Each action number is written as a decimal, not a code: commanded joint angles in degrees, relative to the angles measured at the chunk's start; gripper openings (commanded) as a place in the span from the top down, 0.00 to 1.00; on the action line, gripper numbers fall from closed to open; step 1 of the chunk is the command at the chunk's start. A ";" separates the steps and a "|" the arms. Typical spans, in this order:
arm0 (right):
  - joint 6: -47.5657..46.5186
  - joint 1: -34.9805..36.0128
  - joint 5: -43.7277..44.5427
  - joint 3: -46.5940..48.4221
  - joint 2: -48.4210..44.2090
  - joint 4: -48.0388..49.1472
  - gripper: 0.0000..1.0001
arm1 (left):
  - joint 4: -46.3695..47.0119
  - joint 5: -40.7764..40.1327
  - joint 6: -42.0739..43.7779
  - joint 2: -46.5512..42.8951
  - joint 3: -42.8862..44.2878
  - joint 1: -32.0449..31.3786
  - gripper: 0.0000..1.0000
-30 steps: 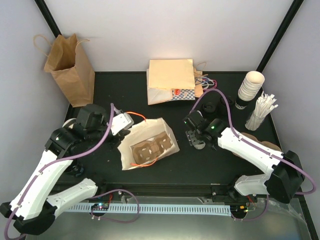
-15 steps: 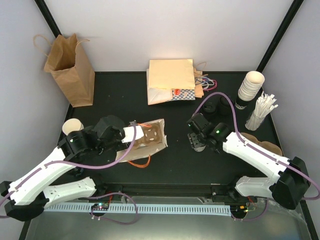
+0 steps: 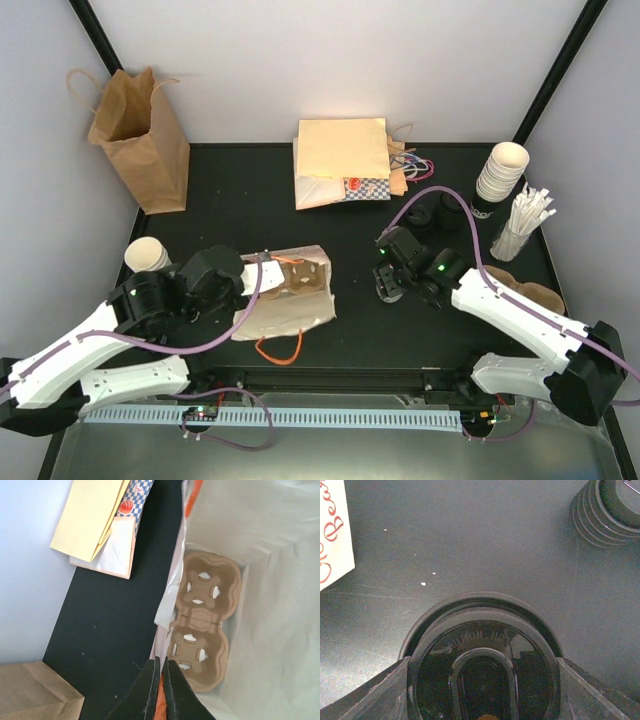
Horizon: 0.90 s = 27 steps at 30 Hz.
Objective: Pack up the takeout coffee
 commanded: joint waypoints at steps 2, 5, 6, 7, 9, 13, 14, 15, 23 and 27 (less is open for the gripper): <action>-1.07 1.18 0.94 -0.71 -2.04 1.90 0.36 | -1.73 3.19 -2.87 -2.82 1.82 -1.84 0.98; -1.53 1.69 1.52 -1.23 -3.48 2.54 0.37 | -3.12 5.18 -5.07 -2.49 0.52 -3.23 0.99; -1.60 1.92 1.77 -1.30 -3.98 2.64 0.37 | -3.63 5.78 -5.76 -2.35 0.05 -3.61 0.98; -1.74 2.08 1.91 -1.51 -4.63 2.84 0.37 | -4.07 6.18 -6.52 -2.26 -0.27 -3.95 0.99; -1.99 2.35 2.02 -1.71 -5.52 3.17 0.38 | -4.67 6.85 -7.92 -2.20 -0.45 -4.31 0.98; -2.41 3.02 1.70 -1.64 -7.50 4.15 0.39 | -4.74 9.33 -9.65 -2.54 0.51 -4.69 0.98; -2.59 3.24 1.78 -1.52 -8.09 4.34 0.40 | -4.80 10.03 -9.96 -2.58 0.82 -4.70 0.98; -2.70 3.53 2.01 -1.40 -8.75 4.56 0.40 | -4.96 10.86 -10.20 -2.59 1.12 -4.76 0.99; -5.12 6.83 3.84 1.26 -17.22 6.48 0.40 | -4.53 7.88 -12.73 -2.73 1.41 -4.78 0.98; -6.92 11.00 4.03 3.61 -21.57 7.38 0.40 | -2.07 3.99 -15.13 -3.88 1.83 -4.74 0.99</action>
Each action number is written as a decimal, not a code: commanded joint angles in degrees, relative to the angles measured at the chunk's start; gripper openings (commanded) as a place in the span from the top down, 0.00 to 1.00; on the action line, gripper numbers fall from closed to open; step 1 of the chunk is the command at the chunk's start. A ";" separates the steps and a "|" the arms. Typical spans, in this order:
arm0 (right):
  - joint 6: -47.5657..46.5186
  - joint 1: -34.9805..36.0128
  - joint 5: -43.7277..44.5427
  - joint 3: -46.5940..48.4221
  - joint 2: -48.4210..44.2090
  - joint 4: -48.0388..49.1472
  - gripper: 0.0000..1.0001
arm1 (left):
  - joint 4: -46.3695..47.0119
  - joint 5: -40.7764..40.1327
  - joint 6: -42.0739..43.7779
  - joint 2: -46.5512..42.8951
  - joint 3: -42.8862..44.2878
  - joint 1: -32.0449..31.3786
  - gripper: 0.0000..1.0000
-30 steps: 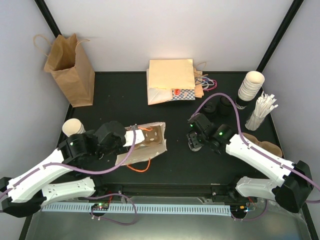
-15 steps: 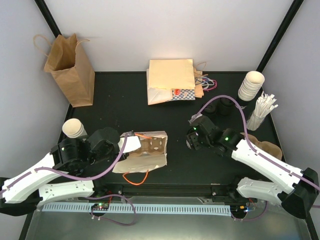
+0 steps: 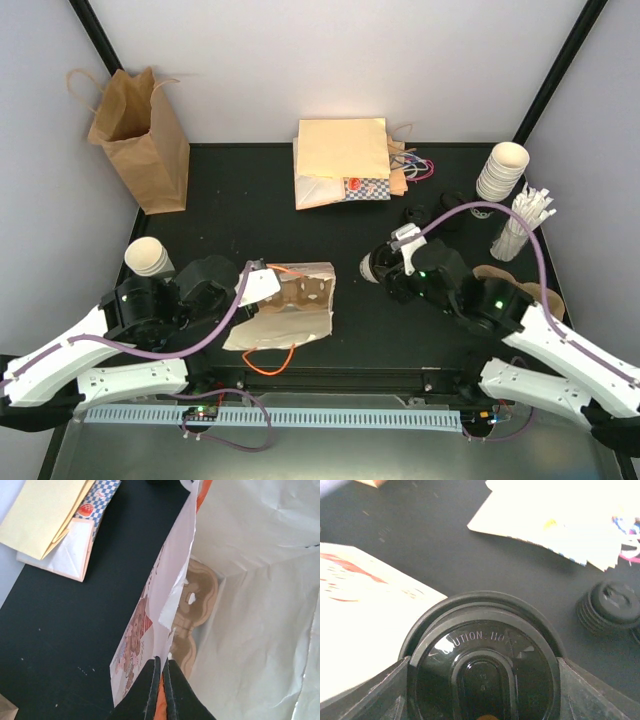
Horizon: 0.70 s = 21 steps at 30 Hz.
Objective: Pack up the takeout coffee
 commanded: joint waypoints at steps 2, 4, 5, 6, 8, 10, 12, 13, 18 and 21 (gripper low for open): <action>-3.47 4.70 0.00 4.64 -5.86 3.96 0.40 | 2.86 -4.79 -4.05 -1.83 2.18 -0.31 0.99; -4.08 5.60 -1.79 5.59 -7.79 4.87 0.40 | 3.78 -5.34 -4.10 -2.11 2.18 -0.36 0.99; -4.41 5.81 -2.55 6.14 -8.68 5.28 0.40 | 3.99 -5.38 -3.99 -1.98 2.26 -0.36 0.98; -4.79 5.91 -3.21 6.80 -9.38 5.63 0.40 | 4.03 -5.40 -3.89 -1.70 2.27 -0.30 0.98; -7.57 5.95 -9.57 9.78 -11.08 6.41 0.40 | 3.91 -5.50 -3.96 -0.60 1.94 -0.23 0.98; -8.80 5.95 -14.70 11.49 -11.79 7.15 0.41 | 3.94 -5.53 -4.20 -0.23 1.92 -0.28 0.98; -9.58 5.94 -19.73 12.37 -12.55 8.78 0.42 | 4.16 -5.44 -4.23 0.06 1.99 -0.28 0.99; -9.82 5.96 -22.01 12.84 -12.77 9.49 0.43 | 4.27 -5.39 -4.23 0.24 1.93 -0.28 0.98; -10.55 6.04 -30.46 15.33 -10.19 11.50 0.44 | 4.60 -5.34 -4.33 1.51 2.00 -0.25 0.98; -11.68 6.75 -33.40 15.51 -7.76 12.23 0.46 | 5.47 -5.43 -4.27 1.76 2.09 -0.28 0.98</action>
